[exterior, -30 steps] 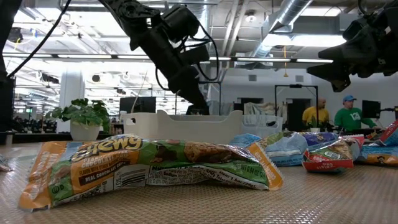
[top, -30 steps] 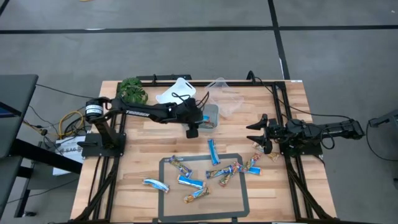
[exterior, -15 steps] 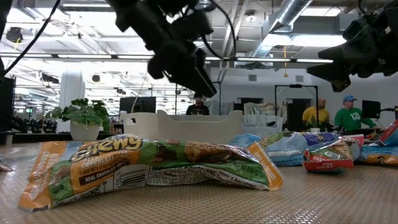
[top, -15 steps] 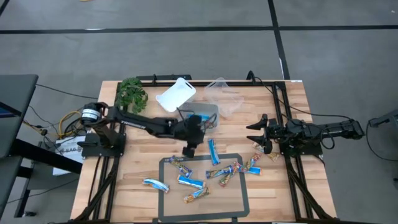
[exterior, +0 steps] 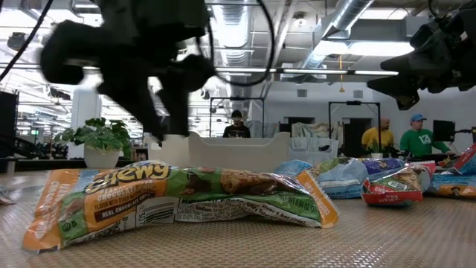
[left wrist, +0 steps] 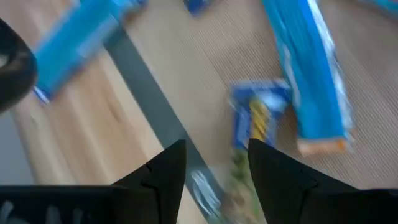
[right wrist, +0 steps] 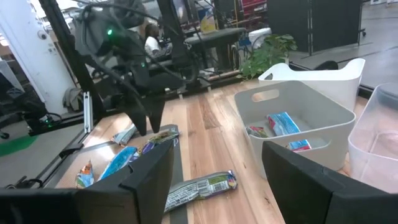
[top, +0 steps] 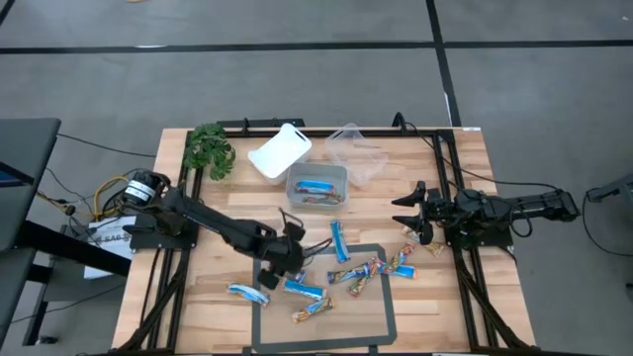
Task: Pick and place Granola Bars by type
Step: Put the blue granola bar into the white bin
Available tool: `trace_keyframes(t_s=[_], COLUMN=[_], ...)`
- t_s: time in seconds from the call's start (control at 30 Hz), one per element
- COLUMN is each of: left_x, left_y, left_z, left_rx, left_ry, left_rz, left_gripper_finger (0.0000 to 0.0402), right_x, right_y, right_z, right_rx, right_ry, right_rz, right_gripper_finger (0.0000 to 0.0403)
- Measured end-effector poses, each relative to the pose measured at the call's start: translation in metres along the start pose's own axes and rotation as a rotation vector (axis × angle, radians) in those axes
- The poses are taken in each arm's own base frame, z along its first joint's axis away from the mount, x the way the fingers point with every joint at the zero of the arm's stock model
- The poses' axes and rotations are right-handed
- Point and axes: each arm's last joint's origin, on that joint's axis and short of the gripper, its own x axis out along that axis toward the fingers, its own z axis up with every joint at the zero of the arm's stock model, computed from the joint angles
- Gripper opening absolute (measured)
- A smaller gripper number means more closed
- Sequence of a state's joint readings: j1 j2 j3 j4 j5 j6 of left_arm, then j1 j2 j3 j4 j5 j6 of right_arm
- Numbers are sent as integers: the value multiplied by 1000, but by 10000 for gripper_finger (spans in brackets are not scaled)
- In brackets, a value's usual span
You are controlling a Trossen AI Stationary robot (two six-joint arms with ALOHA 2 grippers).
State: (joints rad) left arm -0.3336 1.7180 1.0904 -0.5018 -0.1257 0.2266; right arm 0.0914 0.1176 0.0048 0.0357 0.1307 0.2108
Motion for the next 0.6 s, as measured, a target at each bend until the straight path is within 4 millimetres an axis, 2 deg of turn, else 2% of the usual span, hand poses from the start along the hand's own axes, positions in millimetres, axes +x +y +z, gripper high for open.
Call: trace_keyframes(t_s=[0.3,0.6], left_x=[-4,0], left_y=[-26,-26], left_z=[-5,-6], left_rx=[24,-16], left_ry=[97,116], left_rz=[22,21], left_gripper_finger=[167,167], right_x=[0,0], right_y=[0,0], right_z=[0,0], right_rx=[0,0], right_ry=[0,0], right_rz=[0,0], right_gripper_finger=[240,240])
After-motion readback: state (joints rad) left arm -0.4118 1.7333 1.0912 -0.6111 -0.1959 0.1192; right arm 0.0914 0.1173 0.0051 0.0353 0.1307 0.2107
